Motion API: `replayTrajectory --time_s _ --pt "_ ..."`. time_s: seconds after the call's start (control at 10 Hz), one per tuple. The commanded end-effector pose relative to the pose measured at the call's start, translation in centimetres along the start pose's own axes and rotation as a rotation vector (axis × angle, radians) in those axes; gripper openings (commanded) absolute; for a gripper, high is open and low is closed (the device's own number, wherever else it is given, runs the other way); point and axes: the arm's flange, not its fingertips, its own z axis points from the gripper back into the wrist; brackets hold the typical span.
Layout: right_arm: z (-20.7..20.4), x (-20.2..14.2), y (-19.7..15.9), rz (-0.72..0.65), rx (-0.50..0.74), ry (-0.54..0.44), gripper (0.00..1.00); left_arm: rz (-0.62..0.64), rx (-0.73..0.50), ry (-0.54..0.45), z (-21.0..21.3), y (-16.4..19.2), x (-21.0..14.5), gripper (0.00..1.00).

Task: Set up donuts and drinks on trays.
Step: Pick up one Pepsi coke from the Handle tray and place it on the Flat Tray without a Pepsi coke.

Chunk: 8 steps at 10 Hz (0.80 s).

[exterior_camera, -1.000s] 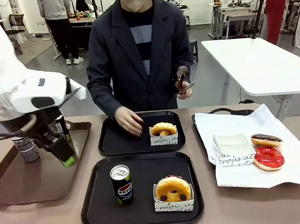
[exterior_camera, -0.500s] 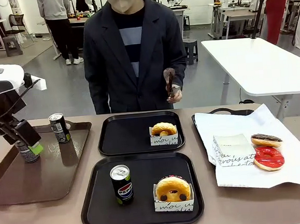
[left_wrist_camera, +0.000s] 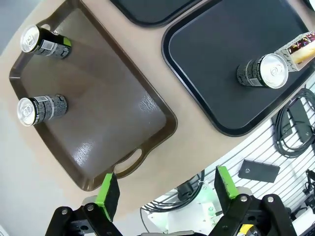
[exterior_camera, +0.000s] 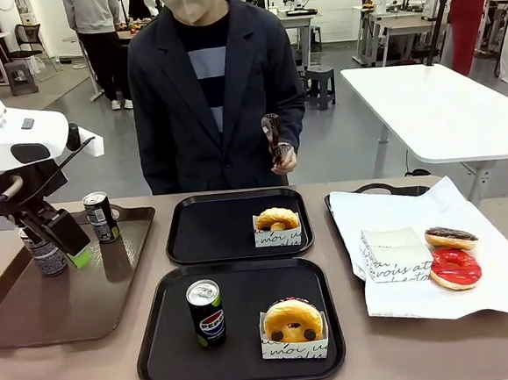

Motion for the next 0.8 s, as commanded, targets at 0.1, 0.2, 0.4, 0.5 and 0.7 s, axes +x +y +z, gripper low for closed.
replayTrajectory --time_s 0.1,0.2,0.4,0.5,0.7 --pt "-0.15 0.23 -0.13 0.017 0.024 -0.028 1.0 0.021 -0.012 -0.006 0.04 0.16 -0.09 1.0" --pt "-0.15 0.23 -0.13 0.017 0.024 -0.028 1.0 0.021 -0.012 -0.006 0.04 0.16 -0.09 1.0" --pt "-0.15 0.23 -0.13 0.017 0.024 -0.028 1.0 0.021 -0.012 -0.006 0.04 0.16 -0.09 1.0" --pt "-0.15 0.23 -0.13 0.017 0.024 -0.028 1.0 0.021 -0.012 -0.006 0.04 0.16 -0.09 1.0" --pt "-0.15 0.23 -0.13 0.017 0.024 -0.028 1.0 0.021 -0.012 -0.006 0.04 0.16 -0.09 1.0"
